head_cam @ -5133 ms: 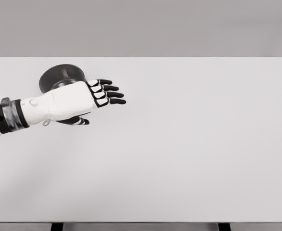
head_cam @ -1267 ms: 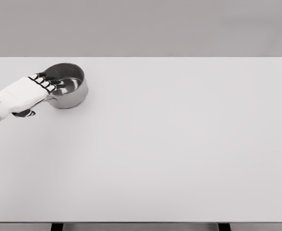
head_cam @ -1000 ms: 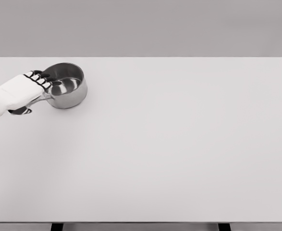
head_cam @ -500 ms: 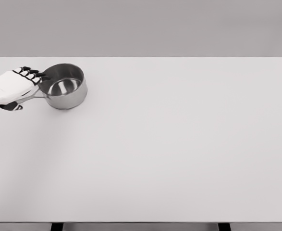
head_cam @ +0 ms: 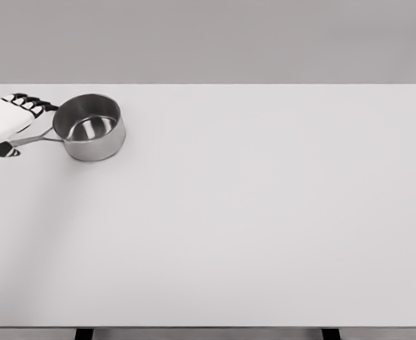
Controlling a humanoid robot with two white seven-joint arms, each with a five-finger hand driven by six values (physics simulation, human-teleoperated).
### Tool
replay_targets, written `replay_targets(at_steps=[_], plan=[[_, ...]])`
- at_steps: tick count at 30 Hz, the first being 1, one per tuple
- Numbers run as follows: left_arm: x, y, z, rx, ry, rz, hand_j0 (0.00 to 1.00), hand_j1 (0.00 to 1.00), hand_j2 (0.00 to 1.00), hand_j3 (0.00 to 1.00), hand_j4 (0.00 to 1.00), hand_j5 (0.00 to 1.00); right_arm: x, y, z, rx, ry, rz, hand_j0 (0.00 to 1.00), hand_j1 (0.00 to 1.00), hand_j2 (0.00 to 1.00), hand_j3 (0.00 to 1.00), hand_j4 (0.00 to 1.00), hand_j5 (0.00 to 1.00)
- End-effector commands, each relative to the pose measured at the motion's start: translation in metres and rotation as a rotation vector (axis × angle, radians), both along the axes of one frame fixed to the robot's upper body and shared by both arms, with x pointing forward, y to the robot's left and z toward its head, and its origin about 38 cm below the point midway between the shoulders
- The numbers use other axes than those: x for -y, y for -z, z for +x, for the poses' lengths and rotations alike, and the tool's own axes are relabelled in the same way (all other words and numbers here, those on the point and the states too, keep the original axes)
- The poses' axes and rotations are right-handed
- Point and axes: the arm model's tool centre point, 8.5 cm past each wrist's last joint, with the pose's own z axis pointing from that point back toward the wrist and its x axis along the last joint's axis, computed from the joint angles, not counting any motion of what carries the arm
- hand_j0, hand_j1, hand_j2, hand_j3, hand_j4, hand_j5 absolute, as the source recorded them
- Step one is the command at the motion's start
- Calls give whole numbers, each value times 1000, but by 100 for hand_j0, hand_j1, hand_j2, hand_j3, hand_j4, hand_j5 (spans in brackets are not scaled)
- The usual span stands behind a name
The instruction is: Rotate pot handle
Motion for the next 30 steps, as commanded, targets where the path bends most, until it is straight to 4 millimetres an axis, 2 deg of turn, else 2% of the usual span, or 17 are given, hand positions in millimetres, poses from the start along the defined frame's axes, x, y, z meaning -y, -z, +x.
replay_targets(at_steps=[1, 15, 16, 30], plan=[[-6, 6, 1, -17, -21, -8, 100, 100, 100, 100, 100, 100, 0, 0, 0, 1, 0, 0, 100, 100, 100, 100, 100, 100], [-21, 3, 16, -14, -80, -38, 100, 100, 100, 100, 100, 100, 0, 0, 0, 0, 0, 1, 100, 100, 100, 100, 100, 100], [-17, 4, 19, -10, -76, -53, 100, 100, 100, 100, 100, 100, 0, 0, 0, 0, 0, 1, 100, 100, 100, 100, 100, 100], [-25, 8, 37, -24, -127, -97, 100, 100, 100, 100, 100, 100, 0, 0, 0, 1, 0, 0, 100, 100, 100, 100, 100, 100]])
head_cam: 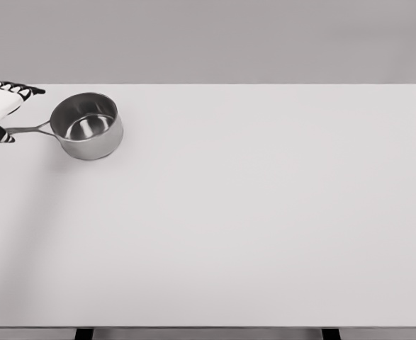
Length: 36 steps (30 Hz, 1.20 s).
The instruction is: Rotate pot handle
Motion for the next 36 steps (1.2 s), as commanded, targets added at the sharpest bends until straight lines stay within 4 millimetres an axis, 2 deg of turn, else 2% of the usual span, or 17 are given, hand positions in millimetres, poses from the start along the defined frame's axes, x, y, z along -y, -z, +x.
replay_targets(at_steps=[1, 36], plan=[[-1, 4, 1, -9, -9, -12, 100, 100, 100, 100, 100, 100, 0, 0, 0, 1, 0, 0, 100, 100, 100, 100, 100, 100], [-15, -3, 32, -11, -98, -99, 100, 100, 100, 100, 100, 100, 0, 0, 0, 0, 0, 1, 100, 100, 100, 100, 100, 100]])
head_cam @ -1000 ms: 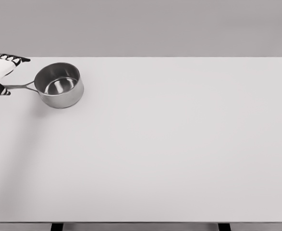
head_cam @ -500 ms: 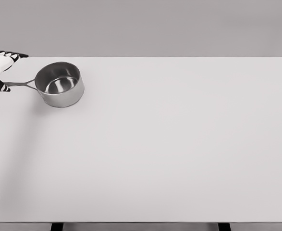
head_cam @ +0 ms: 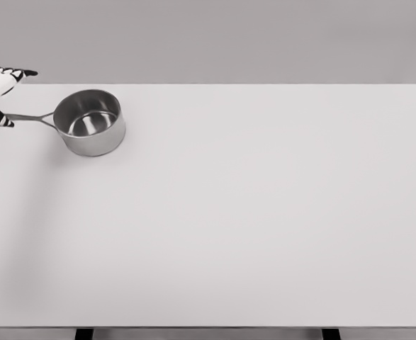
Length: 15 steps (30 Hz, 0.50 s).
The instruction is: Rotate pot handle
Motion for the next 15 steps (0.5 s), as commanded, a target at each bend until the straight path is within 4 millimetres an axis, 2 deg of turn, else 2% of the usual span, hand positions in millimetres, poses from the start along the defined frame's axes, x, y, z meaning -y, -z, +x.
replay_targets(at_steps=[1, 10, 13, 15], plan=[[0, 8, 1, -16, -10, -18, 100, 100, 100, 100, 100, 100, 0, 0, 0, 0, 0, 1, 100, 100, 100, 100, 100, 100], [2, 5, 9, -11, -19, -43, 100, 100, 100, 100, 100, 100, 0, 0, 0, 0, 0, 1, 100, 100, 100, 100, 100, 100], [1, 0, 7, 3, -8, -54, 100, 100, 100, 100, 100, 100, 0, 0, 0, 0, 0, 1, 100, 100, 100, 100, 100, 100], [9, -9, 7, 31, 18, -48, 100, 100, 100, 100, 100, 100, 0, 0, 0, 0, 0, 1, 100, 100, 100, 100, 100, 100]])
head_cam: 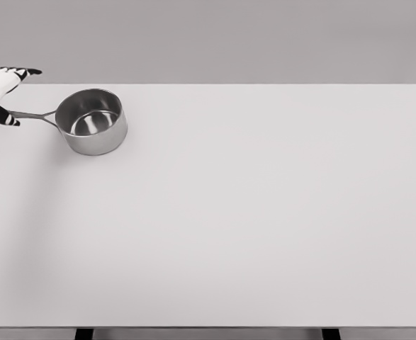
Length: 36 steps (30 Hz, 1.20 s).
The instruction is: Rotate pot handle
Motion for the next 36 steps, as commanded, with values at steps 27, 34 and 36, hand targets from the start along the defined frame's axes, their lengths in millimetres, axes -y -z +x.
replay_targets(at_steps=[27, 34, 36], plan=[[94, -60, -167, 303, 636, -528, 100, 100, 100, 100, 100, 100, 0, 0, 0, 0, 0, 1, 100, 100, 100, 100, 100, 100], [129, -25, -169, 197, 694, -599, 100, 100, 100, 100, 100, 100, 0, 0, 0, 0, 0, 1, 100, 100, 100, 100, 100, 100], [129, -26, -169, 199, 692, -598, 100, 100, 100, 100, 100, 100, 0, 0, 0, 0, 0, 1, 100, 100, 100, 100, 100, 100]])
